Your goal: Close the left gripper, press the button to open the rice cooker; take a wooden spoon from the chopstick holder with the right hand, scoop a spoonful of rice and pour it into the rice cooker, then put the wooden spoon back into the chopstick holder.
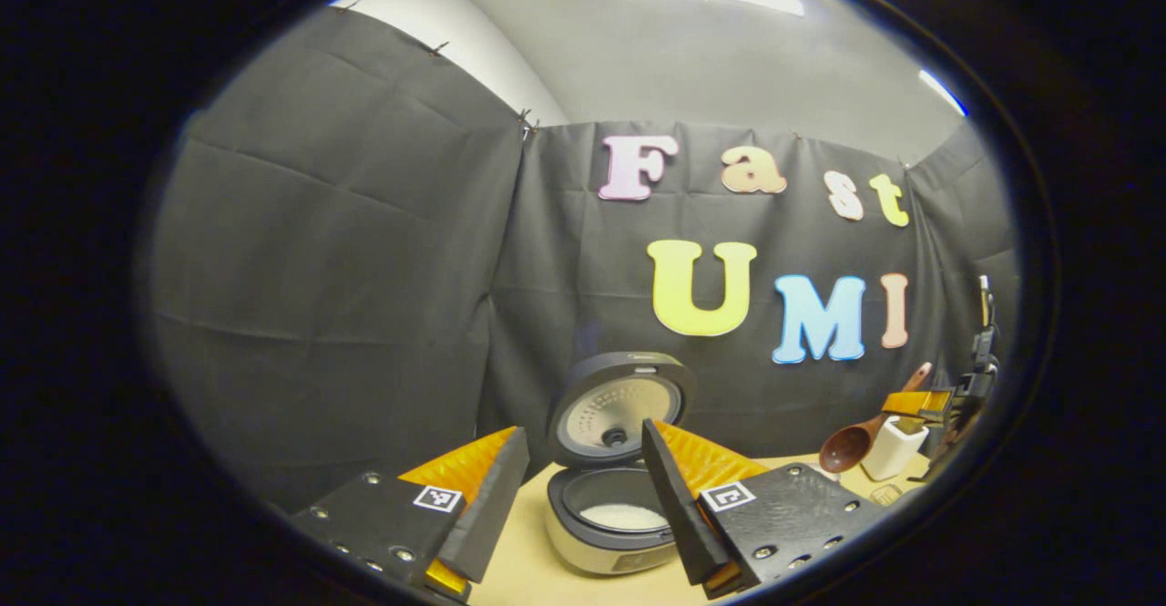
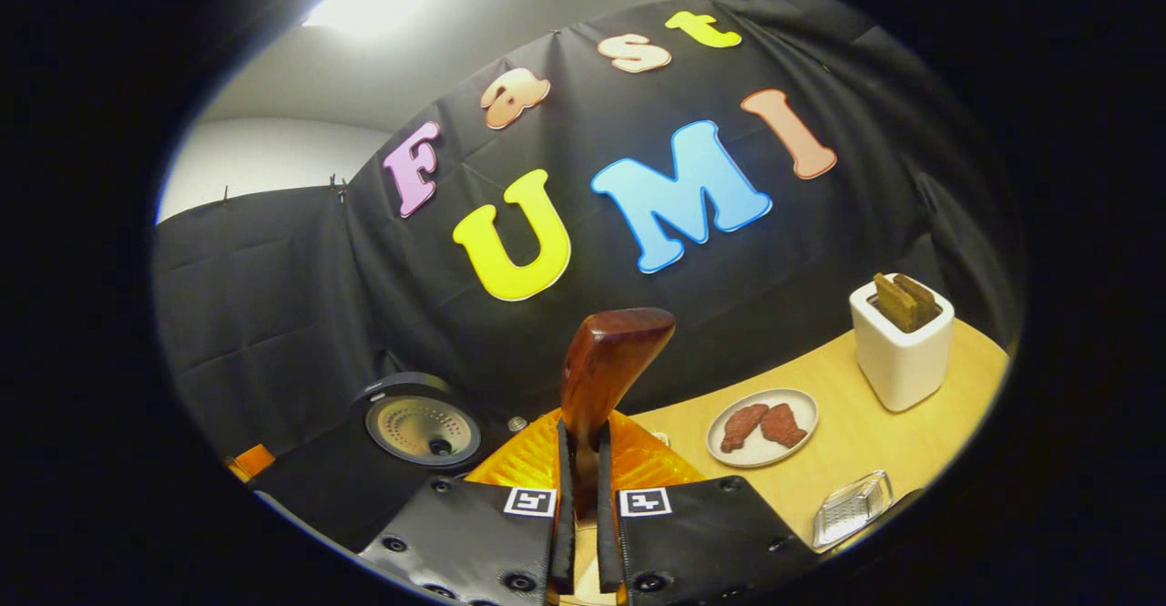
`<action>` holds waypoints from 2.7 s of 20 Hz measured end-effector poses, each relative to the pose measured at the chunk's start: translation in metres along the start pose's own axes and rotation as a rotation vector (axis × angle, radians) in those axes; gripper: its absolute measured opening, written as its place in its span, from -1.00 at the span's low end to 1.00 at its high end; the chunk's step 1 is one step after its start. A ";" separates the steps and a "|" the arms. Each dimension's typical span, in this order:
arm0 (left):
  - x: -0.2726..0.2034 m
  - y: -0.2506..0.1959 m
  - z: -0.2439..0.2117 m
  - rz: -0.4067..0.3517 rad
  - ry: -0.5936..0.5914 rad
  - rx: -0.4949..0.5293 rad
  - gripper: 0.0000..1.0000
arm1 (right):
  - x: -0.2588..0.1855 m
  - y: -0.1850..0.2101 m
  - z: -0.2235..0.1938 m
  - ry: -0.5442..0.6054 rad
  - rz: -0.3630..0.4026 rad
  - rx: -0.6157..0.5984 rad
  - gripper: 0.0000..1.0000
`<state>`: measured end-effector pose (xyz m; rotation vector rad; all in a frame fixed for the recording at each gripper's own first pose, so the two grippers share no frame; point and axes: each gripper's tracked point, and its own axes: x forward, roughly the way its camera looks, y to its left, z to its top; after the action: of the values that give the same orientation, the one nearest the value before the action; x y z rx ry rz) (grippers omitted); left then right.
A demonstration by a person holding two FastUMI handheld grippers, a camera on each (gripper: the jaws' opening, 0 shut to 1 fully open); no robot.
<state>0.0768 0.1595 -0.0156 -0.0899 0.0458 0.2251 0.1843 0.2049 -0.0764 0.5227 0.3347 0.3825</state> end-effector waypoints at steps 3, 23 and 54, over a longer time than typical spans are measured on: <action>-0.002 -0.019 0.003 -0.028 -0.005 0.002 0.59 | -0.019 -0.033 0.014 -0.024 -0.062 -0.004 -0.77; -0.013 -0.089 0.013 -0.100 -0.007 0.039 0.56 | -0.074 -0.204 -0.038 0.110 -0.391 -0.047 -0.77; 0.004 -0.119 0.022 -0.138 -0.022 0.062 0.58 | -0.099 -0.254 -0.068 0.223 -0.489 -0.166 0.66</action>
<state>0.1082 0.0468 0.0164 -0.0282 0.0241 0.0868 0.1381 -0.0127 -0.2484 0.2222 0.6241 -0.0085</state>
